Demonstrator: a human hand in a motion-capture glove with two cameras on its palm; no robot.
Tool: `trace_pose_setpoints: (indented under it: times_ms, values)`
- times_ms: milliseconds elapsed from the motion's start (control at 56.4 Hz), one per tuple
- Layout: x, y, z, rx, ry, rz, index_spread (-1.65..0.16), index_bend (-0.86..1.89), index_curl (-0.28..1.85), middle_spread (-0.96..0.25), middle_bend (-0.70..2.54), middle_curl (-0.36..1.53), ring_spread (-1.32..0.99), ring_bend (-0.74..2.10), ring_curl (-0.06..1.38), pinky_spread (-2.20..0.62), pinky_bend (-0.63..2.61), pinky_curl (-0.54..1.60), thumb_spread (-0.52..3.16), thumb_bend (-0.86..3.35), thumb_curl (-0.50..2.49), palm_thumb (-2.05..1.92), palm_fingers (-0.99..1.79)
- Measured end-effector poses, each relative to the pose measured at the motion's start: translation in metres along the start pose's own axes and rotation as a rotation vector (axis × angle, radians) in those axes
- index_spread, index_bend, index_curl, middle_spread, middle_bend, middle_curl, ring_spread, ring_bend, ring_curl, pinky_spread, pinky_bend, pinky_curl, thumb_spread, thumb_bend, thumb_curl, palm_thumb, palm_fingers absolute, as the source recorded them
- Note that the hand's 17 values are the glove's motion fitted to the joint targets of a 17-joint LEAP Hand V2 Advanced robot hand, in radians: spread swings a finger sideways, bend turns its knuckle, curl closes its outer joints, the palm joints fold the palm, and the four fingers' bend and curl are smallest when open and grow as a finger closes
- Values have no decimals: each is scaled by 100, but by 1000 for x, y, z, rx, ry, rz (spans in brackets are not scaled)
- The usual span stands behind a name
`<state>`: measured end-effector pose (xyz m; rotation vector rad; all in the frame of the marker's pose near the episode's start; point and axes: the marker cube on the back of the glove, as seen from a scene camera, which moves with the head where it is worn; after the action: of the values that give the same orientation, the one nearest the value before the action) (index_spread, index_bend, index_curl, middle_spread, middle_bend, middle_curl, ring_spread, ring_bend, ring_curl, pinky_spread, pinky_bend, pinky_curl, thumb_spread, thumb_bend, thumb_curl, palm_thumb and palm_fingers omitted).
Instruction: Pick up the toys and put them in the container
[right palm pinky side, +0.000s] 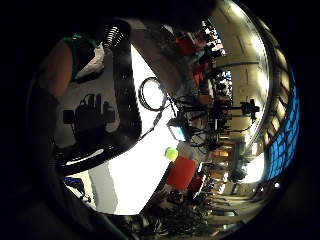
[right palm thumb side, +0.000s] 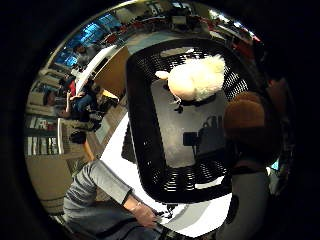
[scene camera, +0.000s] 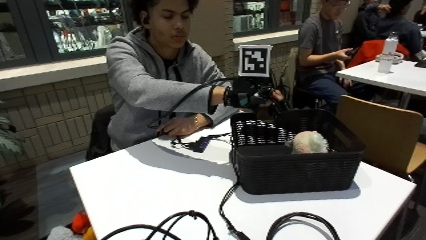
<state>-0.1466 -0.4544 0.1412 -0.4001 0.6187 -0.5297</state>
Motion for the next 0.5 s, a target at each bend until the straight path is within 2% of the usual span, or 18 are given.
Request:
trace_pose_setpoints:
  times_ms: [89,195,230,284,337,496]
  values:
    - [1,-1,6,-72,-25,102,-13,92,77,-20,45,68,-25,33,35,-9,68,32,143,13,52,66,28]
    - [17,8,20,-182,-4,166,-14,83,75,-12,22,62,-20,27,37,-9,86,38,143,7,48,57,2]
    - [22,10,24,-196,3,217,-15,63,69,-7,16,59,-17,27,36,-9,95,40,142,3,45,51,-11]
    - [29,18,27,-196,-3,188,-15,45,63,-4,15,56,-15,27,35,-8,98,40,140,-1,43,46,-15]
    - [38,24,30,-190,-35,234,-16,34,58,-1,14,53,-13,25,35,-8,100,40,138,-2,41,42,-14]
    - [87,62,37,-175,-26,294,-18,25,52,3,13,46,-11,22,35,-8,97,39,136,-2,38,38,-7]
